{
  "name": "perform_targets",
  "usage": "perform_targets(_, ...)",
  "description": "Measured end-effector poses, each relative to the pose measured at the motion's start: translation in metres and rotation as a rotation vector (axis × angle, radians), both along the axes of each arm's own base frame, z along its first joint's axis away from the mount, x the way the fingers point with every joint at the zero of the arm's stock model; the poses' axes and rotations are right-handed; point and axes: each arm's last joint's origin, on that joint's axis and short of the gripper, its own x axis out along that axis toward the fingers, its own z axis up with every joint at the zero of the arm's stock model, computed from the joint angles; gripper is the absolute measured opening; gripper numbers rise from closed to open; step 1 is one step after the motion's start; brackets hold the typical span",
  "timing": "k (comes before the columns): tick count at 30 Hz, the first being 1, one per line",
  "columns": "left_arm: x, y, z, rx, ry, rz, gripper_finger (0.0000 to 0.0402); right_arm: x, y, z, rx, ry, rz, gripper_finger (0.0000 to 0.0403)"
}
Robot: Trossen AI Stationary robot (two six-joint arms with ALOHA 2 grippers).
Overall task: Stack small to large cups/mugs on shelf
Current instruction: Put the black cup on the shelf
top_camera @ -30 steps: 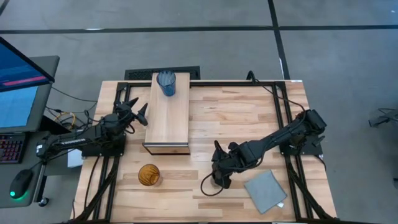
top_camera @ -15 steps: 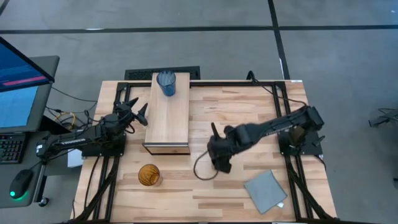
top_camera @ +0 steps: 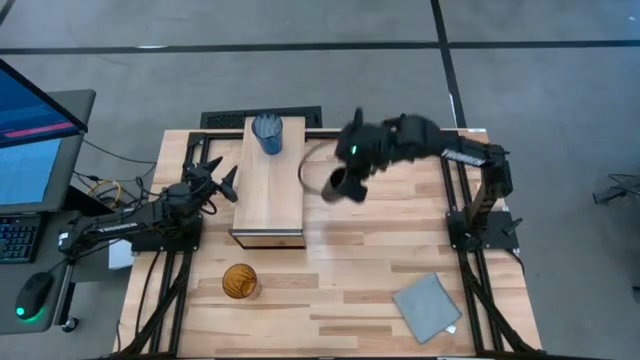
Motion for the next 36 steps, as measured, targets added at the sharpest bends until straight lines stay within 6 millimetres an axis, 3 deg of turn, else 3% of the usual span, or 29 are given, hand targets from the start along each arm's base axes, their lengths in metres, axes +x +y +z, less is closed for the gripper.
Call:
perform_targets(6,0.0,0.0,0.0,0.0,0.0,0.0,0.0265,0.001,-0.029,0.023,-0.046,-0.163,-0.048,0.0005)
perform_targets(12,0.0,0.0,0.0,-0.001,-0.001,0.0,0.0265,0.009,-0.044,0.035,-0.047,-0.336,-0.026,0.0005)
perform_targets(31,0.0,0.0,0.0,-0.008,-0.012,0.001,0.0265,0.02,-0.052,0.053,-0.082,-0.561,0.099,0.0005)
perform_targets(36,0.0,0.0,0.0,-0.014,-0.021,0.001,0.0265,0.032,-0.05,0.044,-0.072,-0.539,0.109,0.0005)
